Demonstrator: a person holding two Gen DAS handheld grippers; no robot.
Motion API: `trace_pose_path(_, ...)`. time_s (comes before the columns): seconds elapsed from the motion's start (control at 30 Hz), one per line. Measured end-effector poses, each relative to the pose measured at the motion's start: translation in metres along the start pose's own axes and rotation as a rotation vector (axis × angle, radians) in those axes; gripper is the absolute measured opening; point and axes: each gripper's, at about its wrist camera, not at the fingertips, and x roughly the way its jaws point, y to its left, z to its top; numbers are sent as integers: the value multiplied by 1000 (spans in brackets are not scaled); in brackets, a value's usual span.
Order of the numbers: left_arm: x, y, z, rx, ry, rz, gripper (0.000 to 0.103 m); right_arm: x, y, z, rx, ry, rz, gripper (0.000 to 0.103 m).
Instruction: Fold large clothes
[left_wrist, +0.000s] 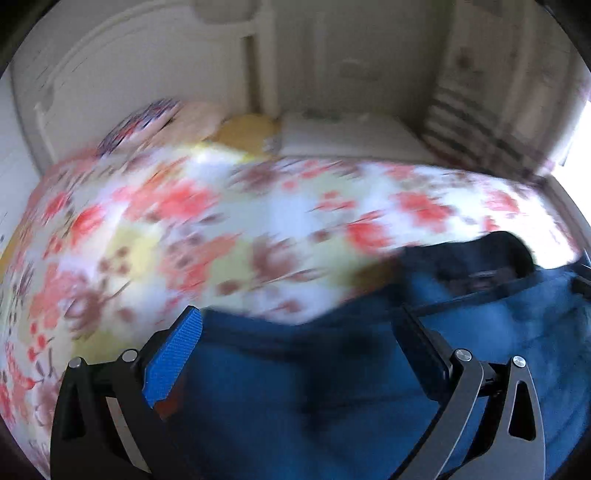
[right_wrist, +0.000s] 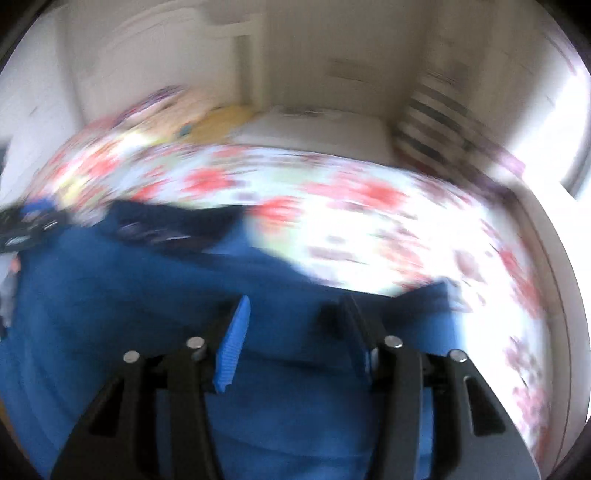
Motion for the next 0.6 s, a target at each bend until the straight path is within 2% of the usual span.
trace_pose_path(0.03, 8, 11, -3, -31, 34, -10, 98, 3, -19, -5, 54, 4, 34, 49)
trace_pose_path(0.07, 15, 19, -6, -74, 60, -51, 98, 5, -28, -9, 88, 4, 63, 49)
trace_pose_path(0.13, 18, 25, -8, -108, 66, -72, 98, 9, -38, -18, 138, -21, 103, 49)
trace_pose_path(0.2, 20, 30, -9, -145, 61, -85, 98, 8, -38, -22, 146, -52, 96, 49)
trace_pose_path(0.3, 31, 46, -13, -240, 88, -163, 99, 9, -53, -29, 225, -88, 153, 49)
trace_pose_path(0.37, 31, 47, -13, -249, 78, -175, 99, 10, -62, -30, 276, -95, 195, 46)
trace_pose_path(0.47, 33, 39, -12, -217, 90, -138, 99, 15, -73, -33, 336, -102, 275, 46)
trace_pose_path(0.6, 33, 37, -11, -232, 81, -155, 99, 17, -83, -34, 393, -115, 343, 46)
